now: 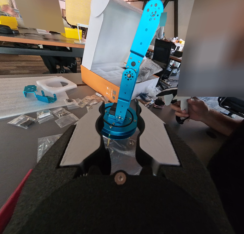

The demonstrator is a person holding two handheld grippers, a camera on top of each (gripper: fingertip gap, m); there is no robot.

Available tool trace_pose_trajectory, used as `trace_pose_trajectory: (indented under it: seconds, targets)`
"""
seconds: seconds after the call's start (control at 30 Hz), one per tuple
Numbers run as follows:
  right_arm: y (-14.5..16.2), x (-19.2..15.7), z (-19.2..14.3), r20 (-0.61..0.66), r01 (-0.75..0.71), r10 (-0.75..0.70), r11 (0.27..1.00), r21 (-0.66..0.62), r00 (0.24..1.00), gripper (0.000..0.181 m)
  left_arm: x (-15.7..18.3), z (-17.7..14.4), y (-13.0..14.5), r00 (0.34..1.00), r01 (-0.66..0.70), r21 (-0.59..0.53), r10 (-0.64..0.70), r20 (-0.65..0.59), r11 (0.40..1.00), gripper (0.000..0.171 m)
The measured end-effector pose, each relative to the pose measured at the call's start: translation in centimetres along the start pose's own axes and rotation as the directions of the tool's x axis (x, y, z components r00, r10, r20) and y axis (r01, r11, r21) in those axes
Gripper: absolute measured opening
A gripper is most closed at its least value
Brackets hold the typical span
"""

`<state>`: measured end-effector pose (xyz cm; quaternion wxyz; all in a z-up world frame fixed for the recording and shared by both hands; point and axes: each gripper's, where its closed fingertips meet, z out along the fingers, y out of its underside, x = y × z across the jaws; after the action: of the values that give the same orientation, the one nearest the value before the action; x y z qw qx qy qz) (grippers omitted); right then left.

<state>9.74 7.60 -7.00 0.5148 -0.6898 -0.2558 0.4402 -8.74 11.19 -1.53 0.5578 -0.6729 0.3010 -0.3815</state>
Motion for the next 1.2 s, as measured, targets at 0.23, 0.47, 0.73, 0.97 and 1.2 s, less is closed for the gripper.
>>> trace_pose_trajectory:
  seconds: [0.23, 0.47, 0.73, 0.97, 1.2]
  targets:
    - [0.0, 1.4, -0.7, -0.103, 0.115, -0.116, 0.993, -0.015, 0.988, 0.043, -2.3, -3.0, 0.4, 1.0, 0.005, -0.001, -0.005, 0.01, 1.0, 0.047]
    - [0.1, -1.7, 2.0, -0.125, 0.126, -0.134, 0.989, -0.071, 0.983, 0.031, -12.4, -10.1, 7.0, 0.97, -0.176, -0.348, 0.221, 0.096, 0.921, 0.042]
    - [4.6, -10.0, 14.0, -0.133, 0.202, -0.236, 0.952, -0.228, 0.963, 0.027, -17.5, -10.8, 12.6, 0.982, -0.171, -0.523, 0.105, -0.154, 0.835, 0.042]
    - [7.5, -12.4, 21.4, -0.09, 0.214, -0.257, 0.918, -0.333, 0.962, 0.031, -17.8, -11.1, 15.0, 0.973, -0.193, -0.595, 0.074, -0.219, 0.78, 0.041]
    - [9.4, -11.2, 23.3, -0.06, 0.297, -0.353, 0.857, -0.421, 0.934, 0.036, -17.4, -10.4, 15.7, 0.96, -0.278, -0.625, 0.204, -0.189, 0.729, 0.021]
